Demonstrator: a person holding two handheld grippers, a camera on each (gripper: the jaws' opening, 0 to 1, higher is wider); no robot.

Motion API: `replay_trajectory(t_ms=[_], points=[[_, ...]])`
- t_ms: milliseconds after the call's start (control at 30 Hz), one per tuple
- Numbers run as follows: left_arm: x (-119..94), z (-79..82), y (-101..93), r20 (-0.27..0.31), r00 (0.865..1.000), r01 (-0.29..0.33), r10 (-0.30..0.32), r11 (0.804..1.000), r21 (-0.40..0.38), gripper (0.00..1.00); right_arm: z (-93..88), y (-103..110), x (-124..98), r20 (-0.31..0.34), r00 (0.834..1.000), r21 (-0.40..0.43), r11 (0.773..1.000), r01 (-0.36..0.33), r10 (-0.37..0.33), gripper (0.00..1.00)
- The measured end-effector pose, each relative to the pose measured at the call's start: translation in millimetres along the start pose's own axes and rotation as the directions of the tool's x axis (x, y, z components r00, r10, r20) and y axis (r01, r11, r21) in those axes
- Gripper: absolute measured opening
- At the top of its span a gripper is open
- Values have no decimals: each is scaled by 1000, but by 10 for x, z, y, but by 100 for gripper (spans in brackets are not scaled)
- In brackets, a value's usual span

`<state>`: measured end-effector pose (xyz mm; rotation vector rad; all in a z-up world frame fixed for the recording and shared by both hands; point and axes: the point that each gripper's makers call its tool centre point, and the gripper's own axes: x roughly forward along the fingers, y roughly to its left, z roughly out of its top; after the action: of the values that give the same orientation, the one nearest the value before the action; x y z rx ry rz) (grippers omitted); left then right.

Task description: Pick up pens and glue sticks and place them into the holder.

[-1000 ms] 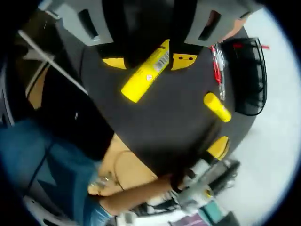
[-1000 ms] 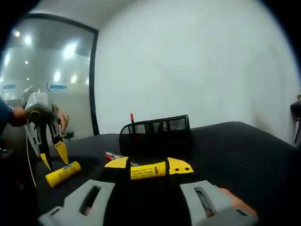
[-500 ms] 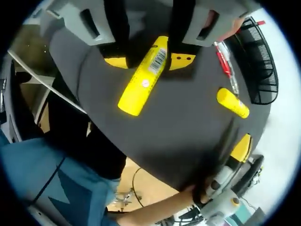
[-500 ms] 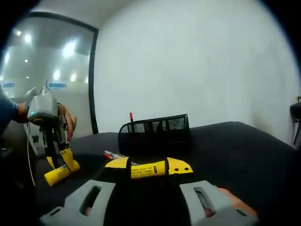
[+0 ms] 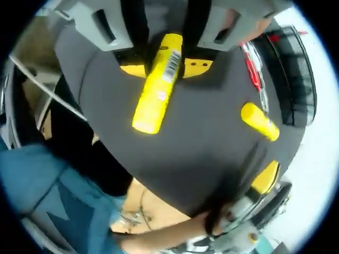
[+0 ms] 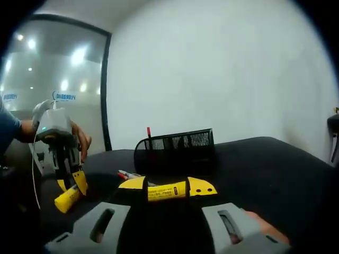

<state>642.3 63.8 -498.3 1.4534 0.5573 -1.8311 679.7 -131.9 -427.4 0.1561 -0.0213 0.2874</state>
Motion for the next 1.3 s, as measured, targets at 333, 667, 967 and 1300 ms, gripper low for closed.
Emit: replay_trajectory(t_ms=[333, 667, 967, 1300], points=[[-108, 36, -45, 236, 969, -7, 70, 966, -258, 15, 7, -5, -1, 3, 1000, 4, 1000, 0, 0, 24], [-65, -38, -45, 268, 959, 13, 93, 930, -367, 15, 7, -6, 3, 3, 1000, 7, 1000, 0, 0, 24], [32, 124, 10, 157, 983, -37, 95, 941, -336, 26, 4, -9, 1, 2, 1000, 9, 1000, 0, 0, 24], [-7, 215, 3, 194, 980, 13, 53, 947, -322, 16, 10, -23, 2, 3, 1000, 11, 1000, -2, 2, 24]])
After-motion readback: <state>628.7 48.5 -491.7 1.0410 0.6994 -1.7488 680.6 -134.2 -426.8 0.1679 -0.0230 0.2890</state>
